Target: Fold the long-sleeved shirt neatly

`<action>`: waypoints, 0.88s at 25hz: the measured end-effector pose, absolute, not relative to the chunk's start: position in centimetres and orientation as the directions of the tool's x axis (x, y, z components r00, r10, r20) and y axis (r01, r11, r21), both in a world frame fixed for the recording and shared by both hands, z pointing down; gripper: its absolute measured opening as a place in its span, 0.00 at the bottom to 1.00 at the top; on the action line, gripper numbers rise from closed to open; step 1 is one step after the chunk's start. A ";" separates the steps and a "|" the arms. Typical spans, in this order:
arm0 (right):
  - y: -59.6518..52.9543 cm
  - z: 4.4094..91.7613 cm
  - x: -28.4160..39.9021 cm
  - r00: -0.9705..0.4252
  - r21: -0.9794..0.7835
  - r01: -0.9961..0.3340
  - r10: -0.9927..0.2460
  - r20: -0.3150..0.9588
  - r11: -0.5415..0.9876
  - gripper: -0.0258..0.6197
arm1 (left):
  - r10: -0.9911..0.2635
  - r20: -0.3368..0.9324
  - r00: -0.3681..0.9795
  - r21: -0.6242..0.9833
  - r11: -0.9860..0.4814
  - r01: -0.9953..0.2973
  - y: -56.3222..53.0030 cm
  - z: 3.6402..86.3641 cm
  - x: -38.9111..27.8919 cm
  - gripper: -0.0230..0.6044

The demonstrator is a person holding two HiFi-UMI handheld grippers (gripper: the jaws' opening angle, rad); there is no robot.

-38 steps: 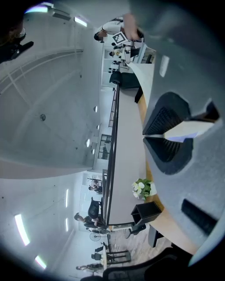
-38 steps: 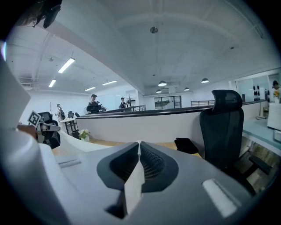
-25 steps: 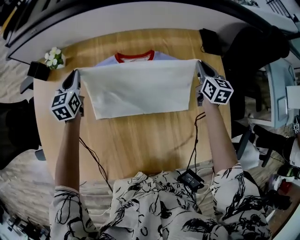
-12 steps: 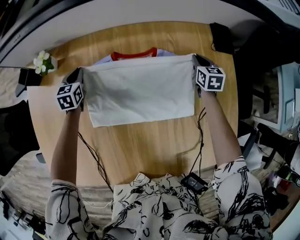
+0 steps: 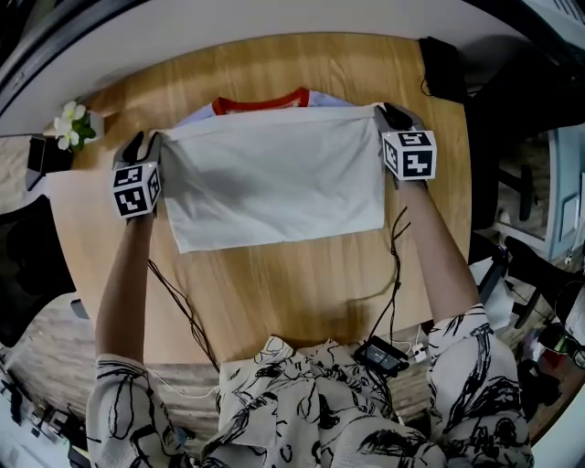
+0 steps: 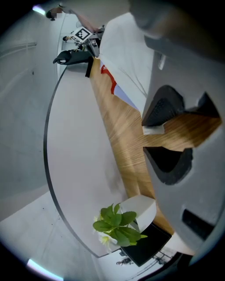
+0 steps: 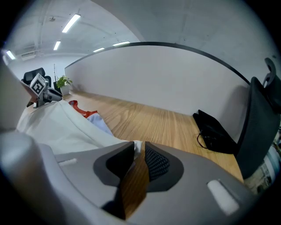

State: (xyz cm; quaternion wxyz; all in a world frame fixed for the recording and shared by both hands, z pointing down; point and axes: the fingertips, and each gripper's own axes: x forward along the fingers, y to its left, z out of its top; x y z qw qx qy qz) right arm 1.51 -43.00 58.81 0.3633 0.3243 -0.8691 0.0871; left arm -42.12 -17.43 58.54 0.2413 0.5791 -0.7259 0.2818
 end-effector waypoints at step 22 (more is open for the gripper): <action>-37.2 53.1 -5.1 -0.609 0.340 0.305 -0.092 0.788 0.889 0.35 | -0.636 0.749 0.188 -0.384 -0.647 -0.659 -19.3 54.2 -34.6 0.37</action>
